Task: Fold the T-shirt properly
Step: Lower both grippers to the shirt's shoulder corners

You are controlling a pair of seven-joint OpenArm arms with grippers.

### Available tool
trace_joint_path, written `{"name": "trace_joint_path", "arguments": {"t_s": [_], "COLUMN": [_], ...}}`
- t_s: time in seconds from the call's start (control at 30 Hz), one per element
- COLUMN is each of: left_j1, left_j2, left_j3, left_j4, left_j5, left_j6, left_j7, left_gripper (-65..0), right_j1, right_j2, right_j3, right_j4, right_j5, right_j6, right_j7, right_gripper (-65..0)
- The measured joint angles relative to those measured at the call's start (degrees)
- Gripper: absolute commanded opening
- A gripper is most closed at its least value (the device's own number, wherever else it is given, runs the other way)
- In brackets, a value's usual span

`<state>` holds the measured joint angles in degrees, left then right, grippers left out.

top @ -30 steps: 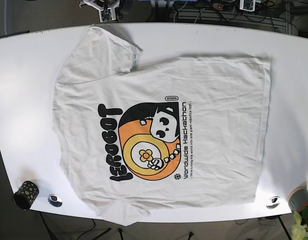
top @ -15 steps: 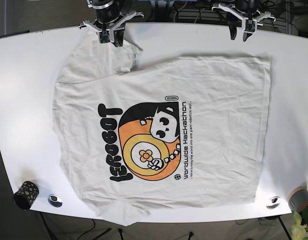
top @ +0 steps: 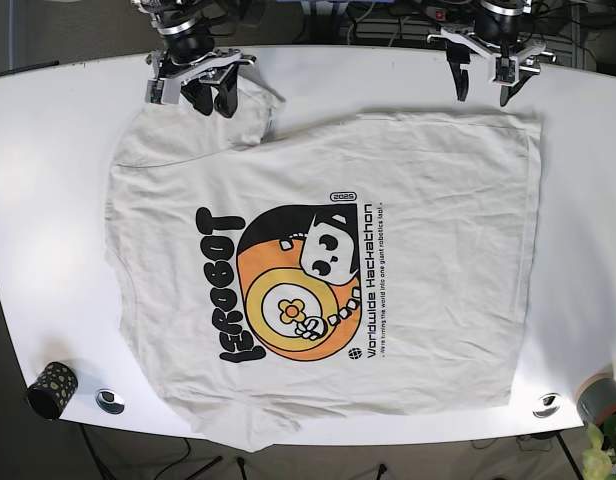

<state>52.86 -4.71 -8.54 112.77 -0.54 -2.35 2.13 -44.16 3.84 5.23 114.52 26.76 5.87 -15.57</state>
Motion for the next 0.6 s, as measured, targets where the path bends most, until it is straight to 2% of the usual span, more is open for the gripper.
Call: {"name": "trace_joint_path", "arguments": {"t_s": [0.03, 0.17, 0.23, 0.37, 0.47, 0.6], "left_j1": [-0.3, -1.3, -1.6, -1.6, -1.8, -2.5], "left_j2": [0.0, 0.1, 0.2, -0.1, 0.2, 0.4], "left_j3": [0.0, -1.9, -4.3, -8.3, -9.6, -11.5], "left_j4": [0.0, -0.1, -0.1, -0.1, -0.2, -0.3], "left_j5": [0.0, -4.0, -7.4, -11.3, -12.9, -16.3], "left_j6": [0.0, -0.5, -1.3, -6.1, -7.8, -9.6], "left_j7": [0.0, 0.0, 0.0, 0.1, 0.1, 0.4], "left_gripper": [-28.6, -28.6, -28.6, -28.6, -28.6, -28.6], "right_j1": [0.0, -0.3, -0.8, -1.2, -1.1, -0.5], "right_j2": [0.0, 0.0, 0.0, -0.2, -0.1, 0.0], "right_j3": [0.9, 4.4, 6.2, 11.1, 16.2, 21.7], "right_j4": [0.0, -0.1, -0.2, -0.2, -0.9, -2.6], "right_j5": [2.2, 8.6, 11.7, 16.0, 19.3, 22.8], "right_j6": [1.9, 6.34, 7.78, 9.94, 12.92, 16.7], "right_j7": [0.1, 0.0, -1.5, -6.6, -9.6, -15.6], "right_gripper": [-41.9, -41.7, -41.7, -39.3, -33.3, -30.0]}}
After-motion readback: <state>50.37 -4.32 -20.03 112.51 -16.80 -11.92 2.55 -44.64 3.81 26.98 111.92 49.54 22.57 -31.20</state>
